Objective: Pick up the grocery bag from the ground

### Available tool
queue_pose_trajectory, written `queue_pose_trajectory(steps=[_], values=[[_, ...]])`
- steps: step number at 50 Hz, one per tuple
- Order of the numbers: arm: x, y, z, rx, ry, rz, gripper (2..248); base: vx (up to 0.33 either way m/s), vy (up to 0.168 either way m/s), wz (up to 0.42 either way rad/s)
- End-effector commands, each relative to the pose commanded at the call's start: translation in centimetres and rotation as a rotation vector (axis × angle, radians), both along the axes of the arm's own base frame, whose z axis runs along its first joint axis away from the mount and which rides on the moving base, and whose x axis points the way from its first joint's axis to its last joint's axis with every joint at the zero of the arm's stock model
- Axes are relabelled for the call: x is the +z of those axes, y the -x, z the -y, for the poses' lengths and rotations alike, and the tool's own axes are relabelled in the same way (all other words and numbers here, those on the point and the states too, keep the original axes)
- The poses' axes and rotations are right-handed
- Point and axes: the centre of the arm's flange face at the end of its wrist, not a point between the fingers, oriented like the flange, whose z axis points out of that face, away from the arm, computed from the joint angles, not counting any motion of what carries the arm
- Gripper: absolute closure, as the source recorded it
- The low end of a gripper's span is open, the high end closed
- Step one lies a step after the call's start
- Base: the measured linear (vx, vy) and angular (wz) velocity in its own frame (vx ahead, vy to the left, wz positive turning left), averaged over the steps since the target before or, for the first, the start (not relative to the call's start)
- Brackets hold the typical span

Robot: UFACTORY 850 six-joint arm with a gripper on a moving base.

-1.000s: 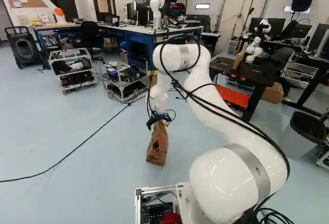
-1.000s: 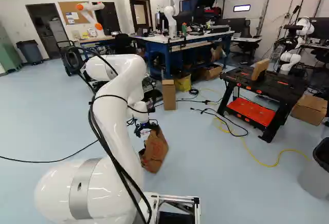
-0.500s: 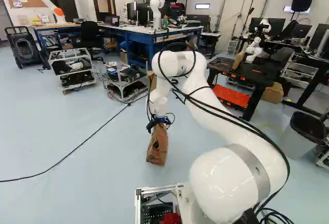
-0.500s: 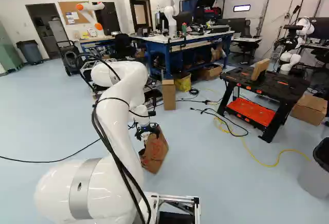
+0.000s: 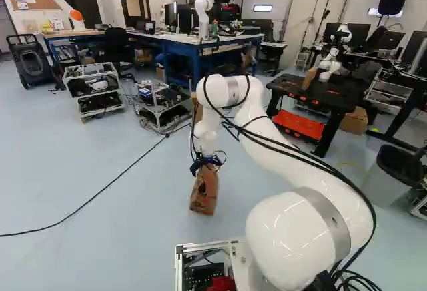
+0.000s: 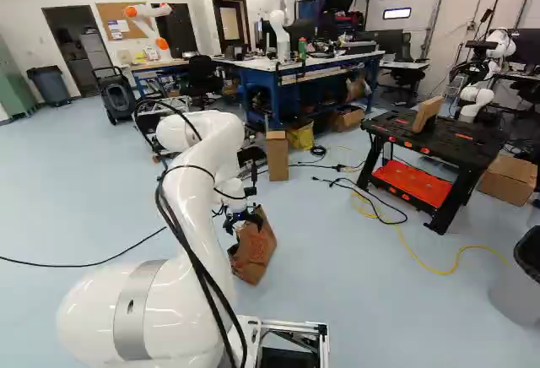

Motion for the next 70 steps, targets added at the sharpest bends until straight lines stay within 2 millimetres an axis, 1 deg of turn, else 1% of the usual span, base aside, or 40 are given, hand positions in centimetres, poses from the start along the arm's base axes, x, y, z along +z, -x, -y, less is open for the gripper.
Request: queue_pose_trajectory(steps=[52, 53, 57, 58, 62, 63, 68, 69, 70], values=[[-7.9, -0.7, 0.0, -0.002, 0.002, -0.008, 3, 0.000, 0.000, 0.000], [-8.1, -0.7, 0.0, -0.002, 0.002, -0.009, 10, 0.000, 0.000, 0.000], [-8.7, -0.7, 0.0, -0.002, 0.002, -0.009, 10, 0.000, 0.000, 0.000], [-8.8, -0.7, 0.0, -0.002, 0.002, -0.009, 46, 0.000, 0.000, 0.000], [-9.1, -0.7, 0.0, -0.002, 0.002, -0.009, 46, 0.000, 0.000, 0.000], [-9.1, -0.7, 0.0, -0.002, 0.002, -0.009, 85, 0.000, 0.000, 0.000], [-9.2, -0.7, 0.0, -0.002, 0.002, -0.009, 85, 0.000, 0.000, 0.000], [-9.2, -0.7, 0.0, -0.002, 0.002, -0.009, 123, 0.000, 0.000, 0.000], [-9.2, -0.7, 0.0, -0.002, 0.002, -0.009, 123, 0.000, 0.000, 0.000]])
